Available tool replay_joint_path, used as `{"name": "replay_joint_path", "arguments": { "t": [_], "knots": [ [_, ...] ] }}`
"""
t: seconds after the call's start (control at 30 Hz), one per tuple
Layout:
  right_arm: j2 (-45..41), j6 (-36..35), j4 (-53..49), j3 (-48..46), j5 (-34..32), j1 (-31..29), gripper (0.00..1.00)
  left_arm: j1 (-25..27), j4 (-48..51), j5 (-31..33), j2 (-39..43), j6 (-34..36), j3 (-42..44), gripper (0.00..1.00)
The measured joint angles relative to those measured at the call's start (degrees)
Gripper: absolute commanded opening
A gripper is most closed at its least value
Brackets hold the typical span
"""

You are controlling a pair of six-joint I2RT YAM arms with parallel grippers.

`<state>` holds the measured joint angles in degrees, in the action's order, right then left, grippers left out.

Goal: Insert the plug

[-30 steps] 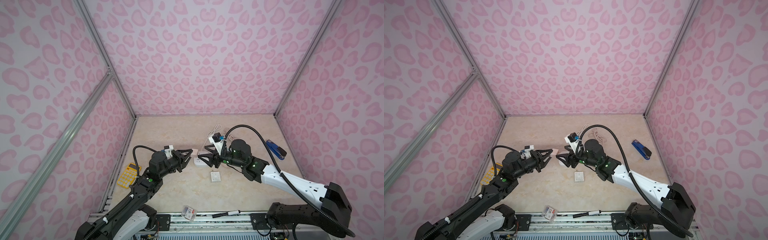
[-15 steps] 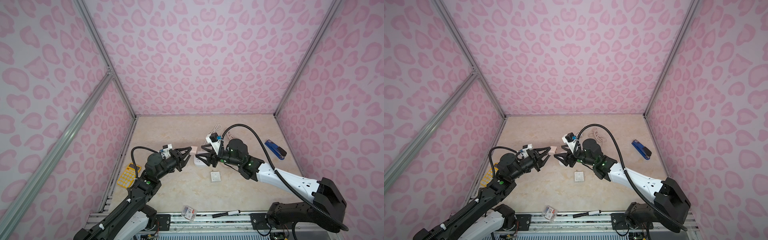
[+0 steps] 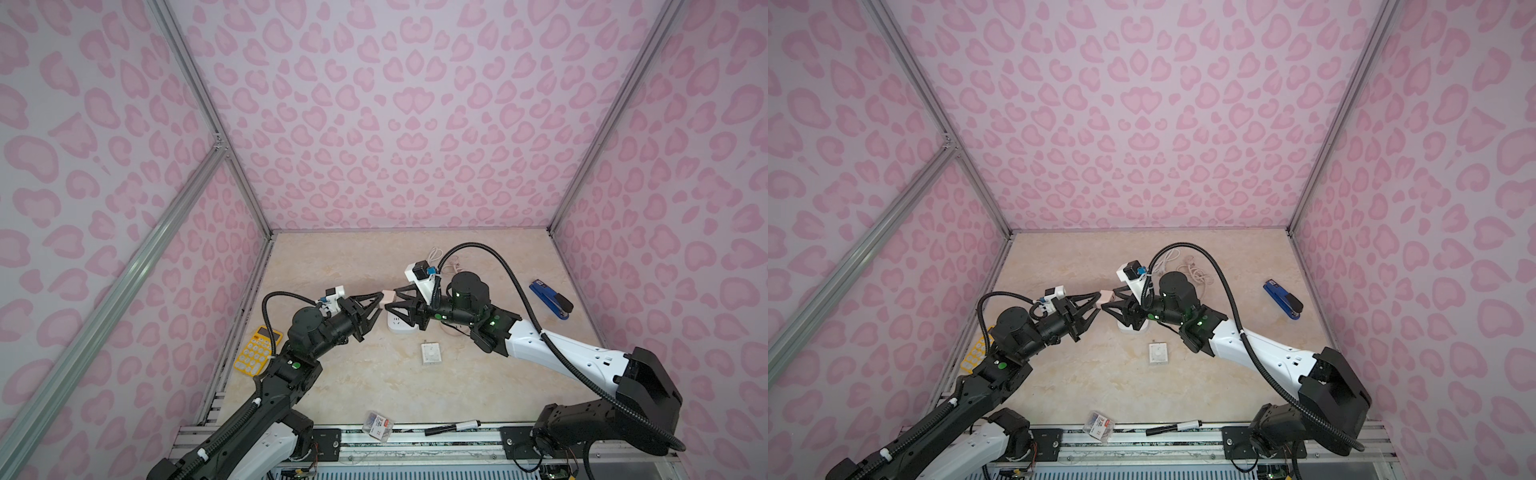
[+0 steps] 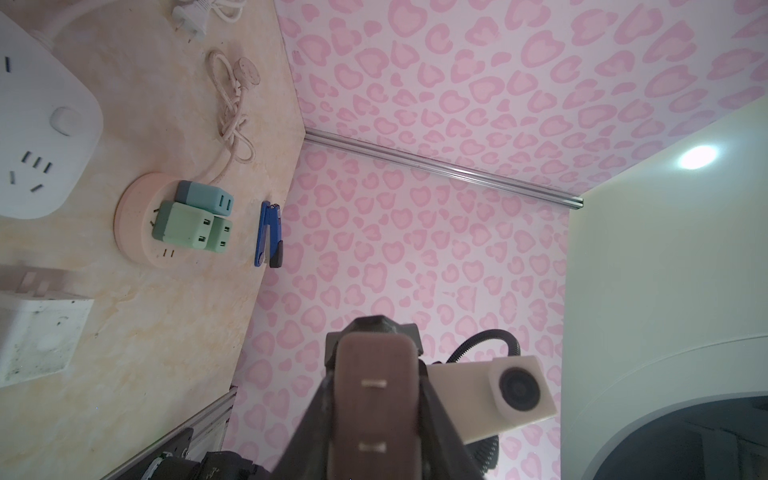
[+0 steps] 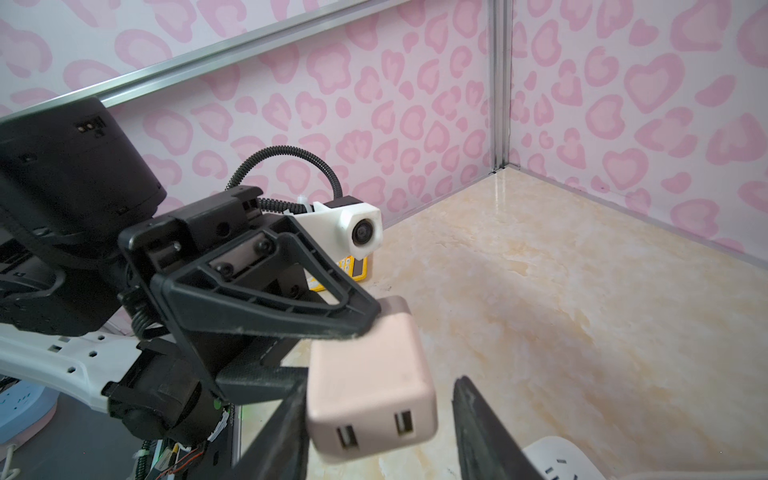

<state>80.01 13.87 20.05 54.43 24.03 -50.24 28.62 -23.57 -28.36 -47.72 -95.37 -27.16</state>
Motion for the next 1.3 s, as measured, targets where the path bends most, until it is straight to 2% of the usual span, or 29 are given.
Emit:
{"name": "replay_joint_path", "arguments": {
  "t": [0.43,0.53,0.63,0.67,0.7,0.73,0.77,0.8,0.9,0.97,1.07,1.2,1.3],
  "knots": [
    [1.36,-1.07,-0.55,1.46,1.38,-0.39,0.35,0.00,0.11,0.02,-0.24,0.59,-0.61,0.03],
    [1.38,-1.09,-1.11,1.57,1.16,-0.44,0.30,-0.02,-0.13,-0.02,-0.74,0.59,-0.61,0.03],
    [1.44,-1.09,-1.60,1.60,0.70,-0.44,0.20,-0.02,-0.39,-0.15,-1.57,0.59,-0.66,0.03],
    [1.46,-1.09,-1.73,1.60,0.55,-0.44,0.12,-0.02,-0.39,-0.17,-1.88,0.61,-0.70,0.07],
    [1.49,-1.09,-1.92,1.60,0.37,-0.44,0.04,-0.02,-0.50,-0.20,-2.16,0.63,-0.72,0.19],
    [1.49,-1.09,-2.10,1.60,0.22,-0.44,0.01,-0.02,-0.61,-0.26,-2.40,0.72,-0.72,0.33],
    [1.49,-1.09,-2.29,1.60,0.02,-0.46,0.00,-0.07,-0.74,-0.39,-2.69,0.96,-0.72,0.52],
    [1.49,-1.09,-2.54,1.60,-0.13,-0.48,0.00,-0.11,-0.72,-0.55,-2.97,1.31,-0.85,0.65],
    [1.49,-1.07,-2.54,1.57,0.44,-0.92,0.00,-0.74,1.86,-2.45,-3.32,3.63,-2.12,0.82],
    [1.49,-1.05,-3.56,1.60,0.48,-0.98,0.00,-2.29,5.70,-2.51,-2.86,6.38,-3.89,0.86],
    [1.99,-0.50,-8.04,3.28,-1.75,-0.85,0.00,-4.79,18.49,0.00,-1.01,14.69,-9.33,0.88],
    [5.57,1.97,-19.67,11.74,-7.91,-0.85,0.00,-5.75,38.82,11.91,1.99,30.32,-18.45,0.88],
    [12.20,4.26,-32.46,23.30,-12.96,-0.83,0.00,-5.79,47.91,20.41,3.65,38.75,-19.93,0.87]
  ]
}}
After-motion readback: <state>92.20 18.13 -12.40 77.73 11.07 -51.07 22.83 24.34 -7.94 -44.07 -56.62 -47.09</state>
